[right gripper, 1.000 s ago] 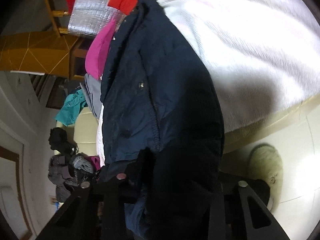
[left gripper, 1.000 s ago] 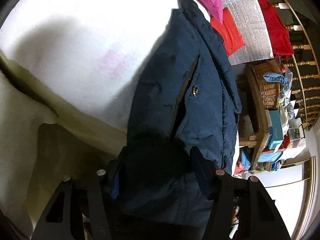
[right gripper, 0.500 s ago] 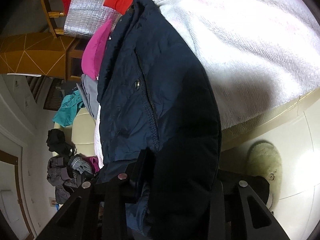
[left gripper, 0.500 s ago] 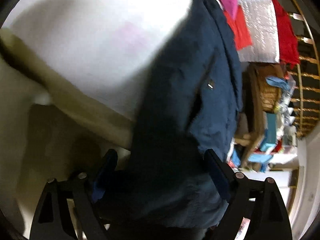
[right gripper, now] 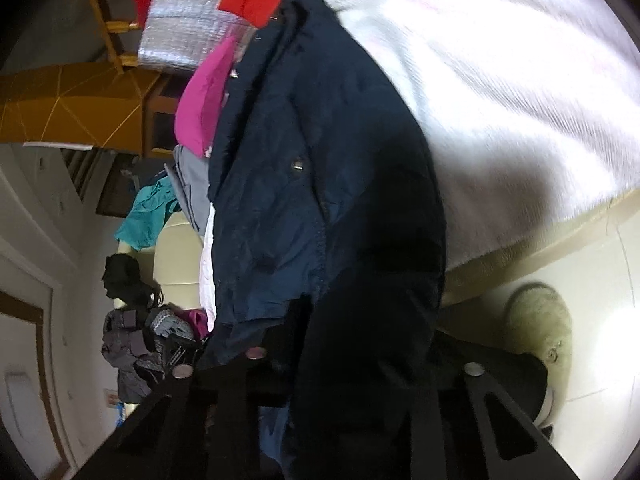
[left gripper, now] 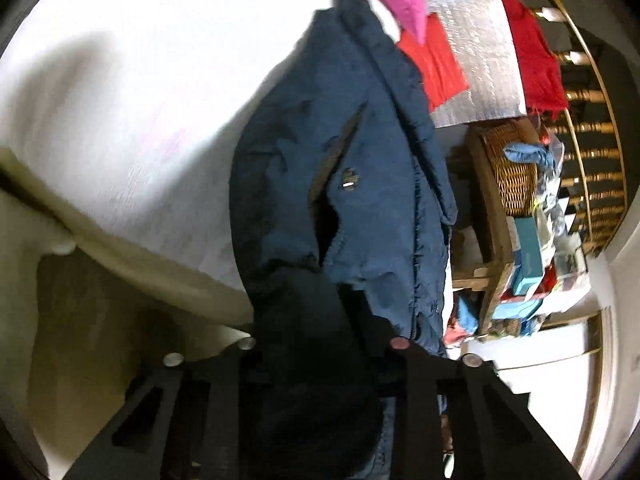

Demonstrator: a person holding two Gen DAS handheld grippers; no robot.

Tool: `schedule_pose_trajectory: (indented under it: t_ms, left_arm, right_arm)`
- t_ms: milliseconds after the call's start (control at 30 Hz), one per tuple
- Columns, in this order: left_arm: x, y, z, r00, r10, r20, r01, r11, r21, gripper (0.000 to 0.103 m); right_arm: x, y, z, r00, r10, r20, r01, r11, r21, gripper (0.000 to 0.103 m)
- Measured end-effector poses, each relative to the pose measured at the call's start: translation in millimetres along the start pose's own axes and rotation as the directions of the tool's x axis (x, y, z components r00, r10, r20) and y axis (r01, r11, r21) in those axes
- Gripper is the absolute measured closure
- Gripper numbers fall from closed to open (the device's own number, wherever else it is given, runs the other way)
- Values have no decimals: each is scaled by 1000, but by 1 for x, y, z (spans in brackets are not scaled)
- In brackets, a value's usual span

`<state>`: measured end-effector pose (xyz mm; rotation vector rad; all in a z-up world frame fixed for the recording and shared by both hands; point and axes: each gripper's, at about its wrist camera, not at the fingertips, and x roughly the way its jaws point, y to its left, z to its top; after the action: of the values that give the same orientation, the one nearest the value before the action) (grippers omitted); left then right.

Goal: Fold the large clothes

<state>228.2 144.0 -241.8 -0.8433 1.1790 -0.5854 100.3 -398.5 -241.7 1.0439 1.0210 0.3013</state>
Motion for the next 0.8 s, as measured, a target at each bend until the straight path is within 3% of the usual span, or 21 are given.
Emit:
schedule_pose_trajectory:
  t_ms: [300,800]
  left_arm:
    - [-41,-67,-2,996,23,88,-41,977,208,87]
    - [-115,-99,-24,989,-33,141,-11,954,300,88]
  right_arm:
    - [-42,64,-6,991,27,128,0,979,-203,88]
    - [-121,102,-28,974,110,200,-33,936,-352,88]
